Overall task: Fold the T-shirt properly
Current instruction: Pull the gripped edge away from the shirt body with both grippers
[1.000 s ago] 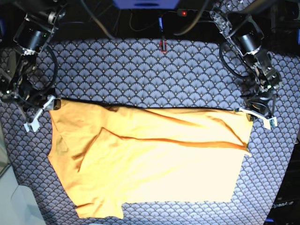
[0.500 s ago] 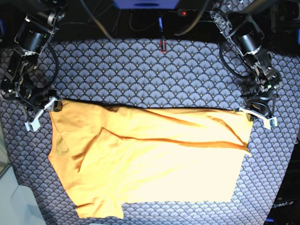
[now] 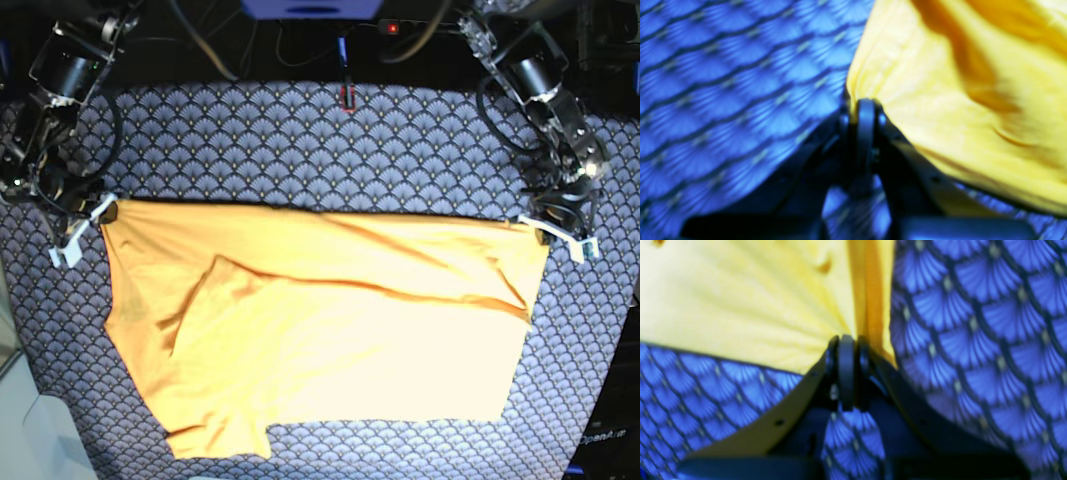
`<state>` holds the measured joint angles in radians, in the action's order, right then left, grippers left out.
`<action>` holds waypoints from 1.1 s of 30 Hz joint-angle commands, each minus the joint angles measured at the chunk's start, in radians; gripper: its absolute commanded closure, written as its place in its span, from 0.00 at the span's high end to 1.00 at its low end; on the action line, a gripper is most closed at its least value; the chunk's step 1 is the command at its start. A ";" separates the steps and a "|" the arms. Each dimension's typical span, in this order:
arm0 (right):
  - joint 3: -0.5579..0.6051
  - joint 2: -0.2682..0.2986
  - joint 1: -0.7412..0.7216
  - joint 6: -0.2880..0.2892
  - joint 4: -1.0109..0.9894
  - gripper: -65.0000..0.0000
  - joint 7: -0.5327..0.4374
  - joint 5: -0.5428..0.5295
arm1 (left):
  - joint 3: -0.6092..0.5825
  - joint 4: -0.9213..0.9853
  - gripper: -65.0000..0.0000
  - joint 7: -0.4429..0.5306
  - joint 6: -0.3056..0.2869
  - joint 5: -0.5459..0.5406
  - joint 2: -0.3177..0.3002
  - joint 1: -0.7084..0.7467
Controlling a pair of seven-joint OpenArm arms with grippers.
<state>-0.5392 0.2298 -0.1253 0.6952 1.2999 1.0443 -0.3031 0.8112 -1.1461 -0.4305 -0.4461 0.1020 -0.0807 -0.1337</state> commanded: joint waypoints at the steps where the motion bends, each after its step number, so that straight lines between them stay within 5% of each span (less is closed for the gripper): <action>1: -0.006 0.026 -0.001 0.003 0.040 0.00 -0.008 0.002 | 0.004 -0.041 0.00 -0.024 0.019 0.011 -0.015 -0.004; 8: -0.006 0.024 0.091 0.003 0.160 0.00 -0.006 0.000 | 0.010 -0.156 0.00 -0.136 0.019 0.011 -0.015 0.021; 24: -0.095 0.024 0.292 0.003 0.203 0.00 -0.016 0.000 | 0.006 -0.367 0.00 -0.138 0.019 0.011 0.055 0.205; 33: -0.092 -0.050 0.428 0.003 0.424 0.00 -0.017 0.000 | 0.010 -0.437 0.00 -0.136 0.017 0.011 0.092 0.288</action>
<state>-0.6254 0.1665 0.3027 0.7021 1.7081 1.0340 -0.3012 0.8173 -1.5608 -0.5854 -0.4389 0.1108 0.0181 0.1562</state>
